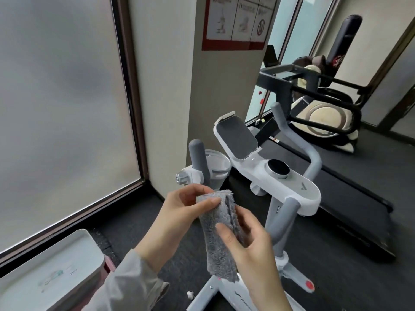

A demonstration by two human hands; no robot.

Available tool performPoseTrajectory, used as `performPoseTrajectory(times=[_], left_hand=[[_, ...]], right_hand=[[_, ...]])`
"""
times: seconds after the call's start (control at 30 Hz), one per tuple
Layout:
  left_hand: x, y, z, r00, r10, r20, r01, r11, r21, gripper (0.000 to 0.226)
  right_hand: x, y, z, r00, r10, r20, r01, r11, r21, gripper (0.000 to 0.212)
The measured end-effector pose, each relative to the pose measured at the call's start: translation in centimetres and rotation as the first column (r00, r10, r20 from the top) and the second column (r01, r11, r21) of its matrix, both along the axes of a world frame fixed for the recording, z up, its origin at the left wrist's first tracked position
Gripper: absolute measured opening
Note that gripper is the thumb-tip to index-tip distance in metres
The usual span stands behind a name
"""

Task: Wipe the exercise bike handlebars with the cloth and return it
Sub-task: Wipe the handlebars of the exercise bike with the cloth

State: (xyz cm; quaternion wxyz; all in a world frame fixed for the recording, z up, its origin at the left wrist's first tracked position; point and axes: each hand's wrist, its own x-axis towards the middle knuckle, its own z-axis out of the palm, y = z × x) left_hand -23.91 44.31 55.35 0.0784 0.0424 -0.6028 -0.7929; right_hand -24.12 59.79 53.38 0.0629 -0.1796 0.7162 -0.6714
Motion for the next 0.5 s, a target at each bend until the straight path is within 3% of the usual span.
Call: performPoseTrajectory(times=[0.1, 0.2, 0.33, 0.5], left_hand=[[-1.6, -0.5, 0.2, 0.985, 0.162, -0.058, -0.169, 0.973, -0.158, 0.017], [-3.1, -2.4, -0.5, 0.898, 0.408, -0.164, -0.439, 0.806, -0.397, 0.018], [-5.2, -4.3, -1.6, 0.905, 0.392, -0.163, -0.414, 0.729, -0.546, 0.047], [-6.6, -4.3, -2.5, 0.914, 0.352, -0.200, -0.403, 0.740, -0.539, 0.041]], right_hand=[[-2.0, -0.6, 0.7, 0.988, -0.142, -0.052, 0.141, 0.990, -0.032, 0.031], [-4.7, -1.0, 1.8, 0.961, -0.252, -0.117, 0.248, 0.968, -0.043, 0.028], [-9.1, -3.2, 4.0, 0.891, -0.297, -0.343, 0.326, 0.945, 0.027, 0.024], [-13.1, -8.4, 5.8, 0.750, -0.092, -0.656, 0.280, 0.941, 0.189, 0.030]])
